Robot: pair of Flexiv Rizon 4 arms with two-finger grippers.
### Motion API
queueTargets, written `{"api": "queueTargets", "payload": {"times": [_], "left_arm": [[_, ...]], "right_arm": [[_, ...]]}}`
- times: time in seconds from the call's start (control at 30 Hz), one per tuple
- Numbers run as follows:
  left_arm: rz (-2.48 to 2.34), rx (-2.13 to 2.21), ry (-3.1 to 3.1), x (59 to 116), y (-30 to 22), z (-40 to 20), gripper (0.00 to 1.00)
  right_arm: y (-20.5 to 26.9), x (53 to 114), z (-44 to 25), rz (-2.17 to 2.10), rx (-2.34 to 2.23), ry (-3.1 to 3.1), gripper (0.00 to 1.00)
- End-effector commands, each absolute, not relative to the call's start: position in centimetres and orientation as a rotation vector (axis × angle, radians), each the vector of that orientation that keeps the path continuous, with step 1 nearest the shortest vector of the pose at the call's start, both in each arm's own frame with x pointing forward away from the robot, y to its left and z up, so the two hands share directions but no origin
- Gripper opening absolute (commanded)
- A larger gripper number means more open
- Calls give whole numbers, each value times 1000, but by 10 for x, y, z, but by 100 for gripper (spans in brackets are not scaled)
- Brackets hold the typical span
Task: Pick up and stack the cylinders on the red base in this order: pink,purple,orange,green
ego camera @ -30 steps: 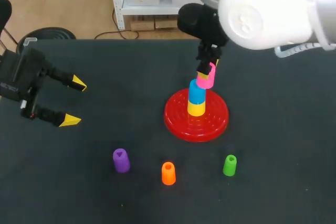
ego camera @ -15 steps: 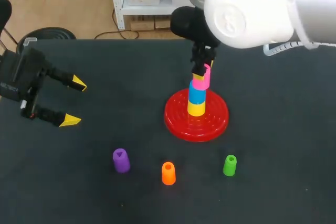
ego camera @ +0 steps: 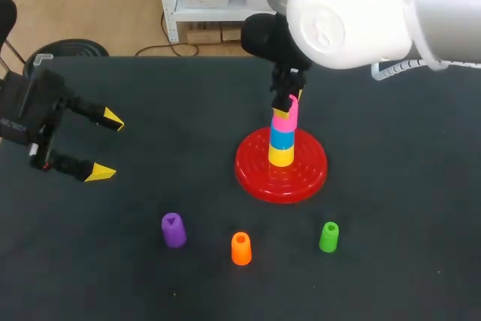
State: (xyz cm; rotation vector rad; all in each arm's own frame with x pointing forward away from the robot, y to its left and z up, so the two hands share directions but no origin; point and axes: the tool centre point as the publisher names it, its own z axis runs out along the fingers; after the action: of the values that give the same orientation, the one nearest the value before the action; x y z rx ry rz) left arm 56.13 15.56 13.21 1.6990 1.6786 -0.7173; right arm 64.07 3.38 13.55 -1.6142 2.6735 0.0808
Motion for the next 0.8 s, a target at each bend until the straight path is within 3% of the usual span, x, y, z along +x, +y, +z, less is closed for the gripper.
{"api": "queueTargets", "payload": {"times": [0.03,0.8], "left_arm": [[-716,1697,1675,561,156,131,100],[-716,1697,1675,561,156,131,100]], "right_arm": [[34,643,135,77,-1611,2672,0],[34,652,126,80,-1652,2672,0]]}}
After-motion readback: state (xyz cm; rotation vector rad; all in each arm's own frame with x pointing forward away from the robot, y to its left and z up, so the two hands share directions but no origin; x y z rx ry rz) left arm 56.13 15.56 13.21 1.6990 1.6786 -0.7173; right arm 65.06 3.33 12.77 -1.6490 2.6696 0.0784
